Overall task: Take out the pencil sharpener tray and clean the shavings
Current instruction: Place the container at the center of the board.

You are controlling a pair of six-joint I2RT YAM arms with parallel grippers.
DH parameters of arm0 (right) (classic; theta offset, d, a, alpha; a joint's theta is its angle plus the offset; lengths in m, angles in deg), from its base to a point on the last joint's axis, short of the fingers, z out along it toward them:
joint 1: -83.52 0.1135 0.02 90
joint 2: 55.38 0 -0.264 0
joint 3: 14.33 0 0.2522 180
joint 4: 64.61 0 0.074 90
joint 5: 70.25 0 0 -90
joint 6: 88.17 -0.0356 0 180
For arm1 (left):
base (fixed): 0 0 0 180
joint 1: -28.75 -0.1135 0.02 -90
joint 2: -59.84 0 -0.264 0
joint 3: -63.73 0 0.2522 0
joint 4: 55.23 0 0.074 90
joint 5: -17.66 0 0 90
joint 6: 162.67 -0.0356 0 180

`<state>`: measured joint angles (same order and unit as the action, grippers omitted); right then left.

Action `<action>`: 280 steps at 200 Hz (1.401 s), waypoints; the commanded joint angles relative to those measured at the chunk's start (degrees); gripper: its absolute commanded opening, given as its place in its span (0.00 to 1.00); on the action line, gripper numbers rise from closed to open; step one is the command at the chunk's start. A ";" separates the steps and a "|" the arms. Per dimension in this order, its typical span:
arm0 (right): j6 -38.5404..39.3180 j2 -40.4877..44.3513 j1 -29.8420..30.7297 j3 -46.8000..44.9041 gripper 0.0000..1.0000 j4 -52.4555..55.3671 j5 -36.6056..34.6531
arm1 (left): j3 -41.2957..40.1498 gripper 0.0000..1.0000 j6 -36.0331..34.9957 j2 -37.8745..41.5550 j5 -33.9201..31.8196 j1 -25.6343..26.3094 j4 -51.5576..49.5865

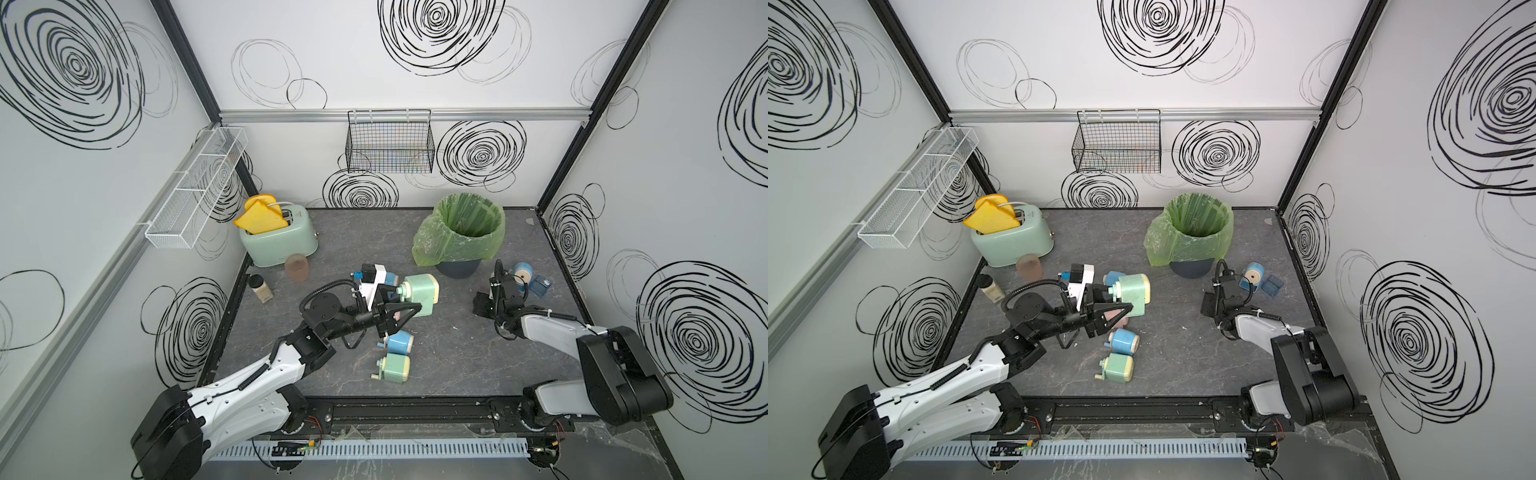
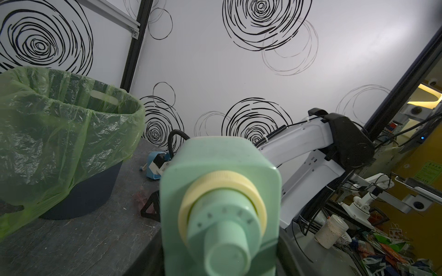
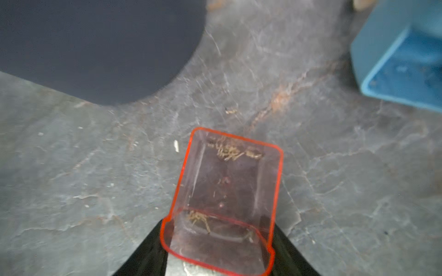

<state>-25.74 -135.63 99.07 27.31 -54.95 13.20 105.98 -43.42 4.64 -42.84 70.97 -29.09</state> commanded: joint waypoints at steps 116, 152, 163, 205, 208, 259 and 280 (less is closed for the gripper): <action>2.50 43.72 2.42 -10.14 0.99 1.14 28.98 | -2.31 0.42 3.51 -0.31 6.52 -1.26 13.54; -2.18 58.83 2.51 -13.81 0.99 -14.78 48.67 | -2.06 0.42 7.42 -3.77 14.61 -1.46 21.29; -2.46 60.00 2.71 -12.27 0.99 -15.34 52.06 | -1.74 0.42 9.04 -5.29 17.15 -1.03 23.71; -4.02 56.80 5.71 -6.05 0.99 -17.57 58.19 | 0.58 0.42 10.38 -9.64 22.81 1.50 25.84; -3.67 56.52 6.07 -5.66 0.99 -17.29 58.15 | 0.66 0.42 10.34 -9.63 22.91 1.61 25.84; -4.82 50.25 16.16 -3.56 1.00 -21.74 56.30 | 1.57 0.42 6.88 -9.19 22.71 2.70 21.27; -3.80 48.43 19.38 -3.29 1.00 -22.88 54.44 | 1.64 0.42 6.69 -9.07 22.79 2.92 21.01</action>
<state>-29.87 -85.82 115.39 22.07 -74.03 69.24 105.57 -35.81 -5.39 -21.27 73.46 -11.69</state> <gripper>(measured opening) 0.998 0.585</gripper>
